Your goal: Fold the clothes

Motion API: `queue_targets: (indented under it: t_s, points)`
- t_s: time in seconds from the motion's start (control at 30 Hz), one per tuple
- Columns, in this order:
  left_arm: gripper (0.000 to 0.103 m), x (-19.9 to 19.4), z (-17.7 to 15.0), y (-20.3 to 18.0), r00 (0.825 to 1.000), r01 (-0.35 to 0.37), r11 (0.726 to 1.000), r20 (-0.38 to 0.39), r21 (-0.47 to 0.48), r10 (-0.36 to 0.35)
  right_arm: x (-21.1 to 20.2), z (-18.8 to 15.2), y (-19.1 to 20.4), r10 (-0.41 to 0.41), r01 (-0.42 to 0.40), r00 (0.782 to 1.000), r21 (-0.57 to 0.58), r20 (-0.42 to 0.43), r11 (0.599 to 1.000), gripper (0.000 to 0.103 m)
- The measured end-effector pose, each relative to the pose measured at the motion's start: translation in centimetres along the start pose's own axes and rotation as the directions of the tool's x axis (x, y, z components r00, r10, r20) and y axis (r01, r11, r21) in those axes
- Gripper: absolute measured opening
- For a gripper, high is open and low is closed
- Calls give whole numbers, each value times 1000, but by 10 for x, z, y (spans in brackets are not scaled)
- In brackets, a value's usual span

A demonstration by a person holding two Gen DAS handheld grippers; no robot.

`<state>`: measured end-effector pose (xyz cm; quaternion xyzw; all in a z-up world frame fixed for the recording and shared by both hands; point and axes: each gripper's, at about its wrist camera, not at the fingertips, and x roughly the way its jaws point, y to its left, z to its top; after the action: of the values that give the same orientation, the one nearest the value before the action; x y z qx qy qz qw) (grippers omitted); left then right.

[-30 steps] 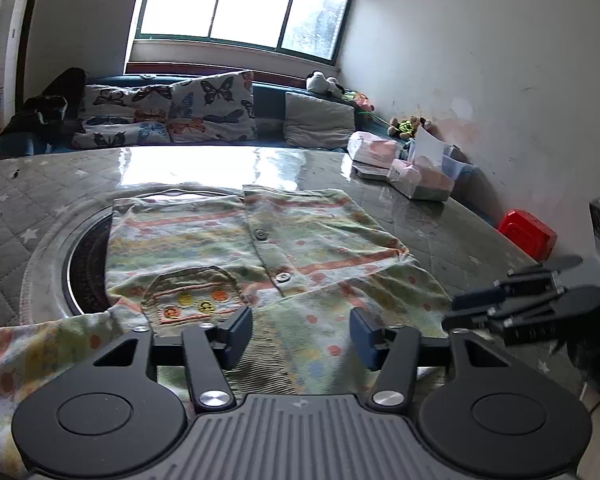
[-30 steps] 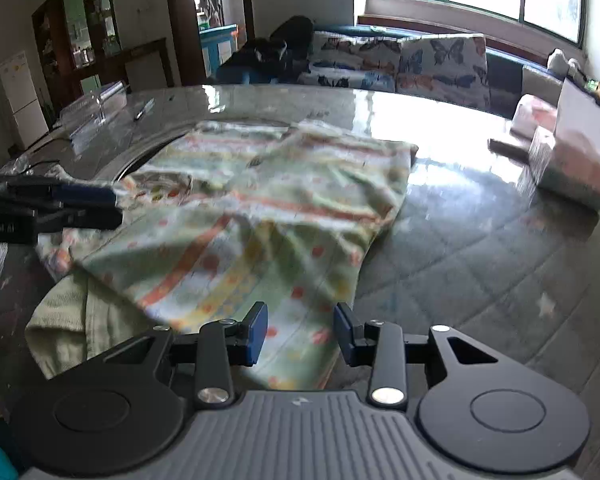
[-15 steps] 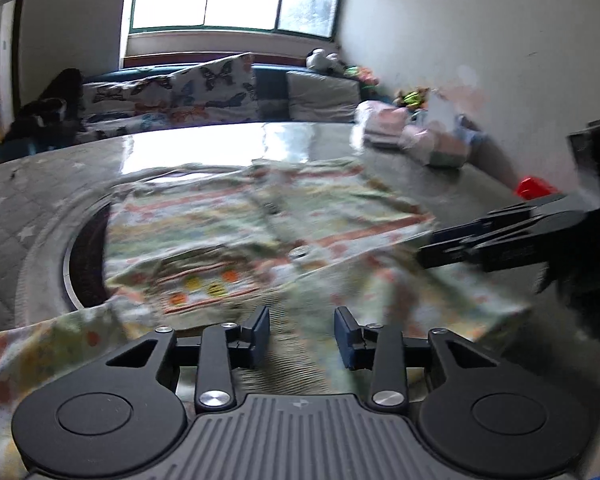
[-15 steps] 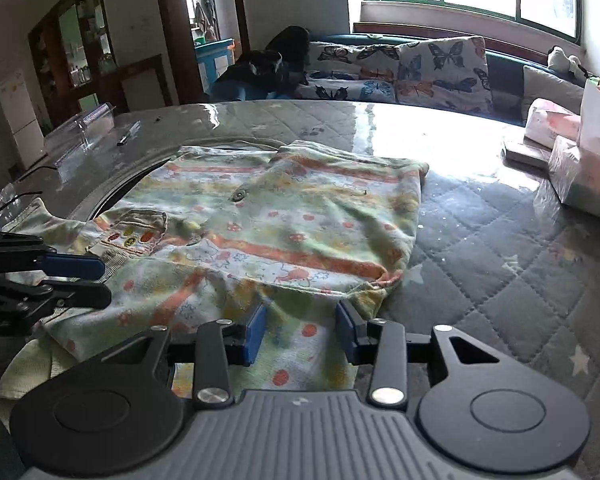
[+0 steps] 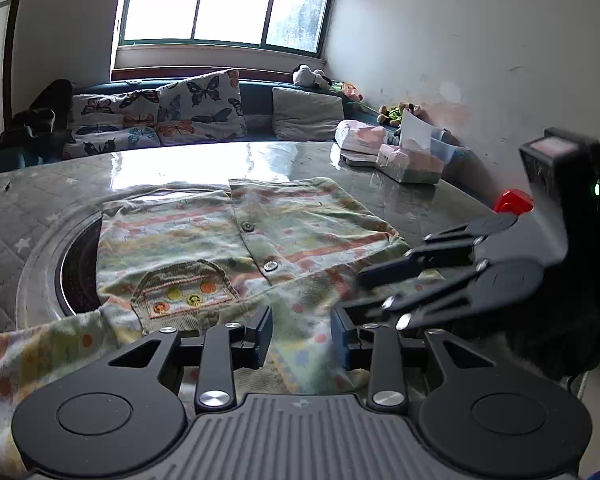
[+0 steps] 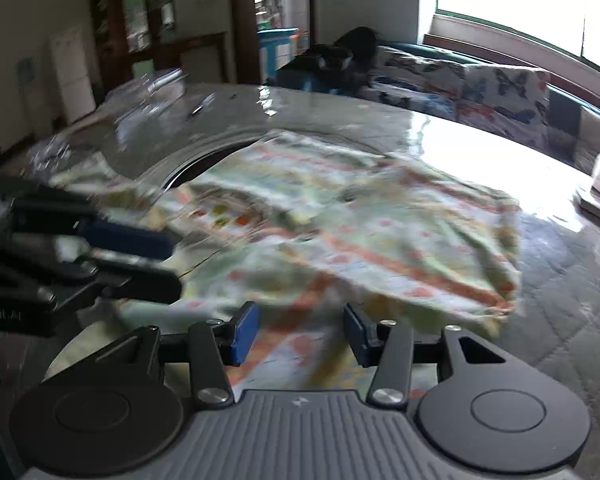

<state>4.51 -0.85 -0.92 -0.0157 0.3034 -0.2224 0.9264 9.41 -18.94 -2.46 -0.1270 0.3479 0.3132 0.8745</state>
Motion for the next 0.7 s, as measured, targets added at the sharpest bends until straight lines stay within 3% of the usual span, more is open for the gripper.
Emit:
queue_targets:
  t_s: [0.57, 0.7]
  points:
    - [37, 3, -17, 5, 997, -61, 998, -43, -10, 60, -14, 1, 18, 9, -7, 997, -24, 74, 1000, 50]
    - [48, -8, -17, 12, 995, -94, 995, -21, -45, 93, -1, -3, 24, 29, -27, 999, -38, 40, 999, 53]
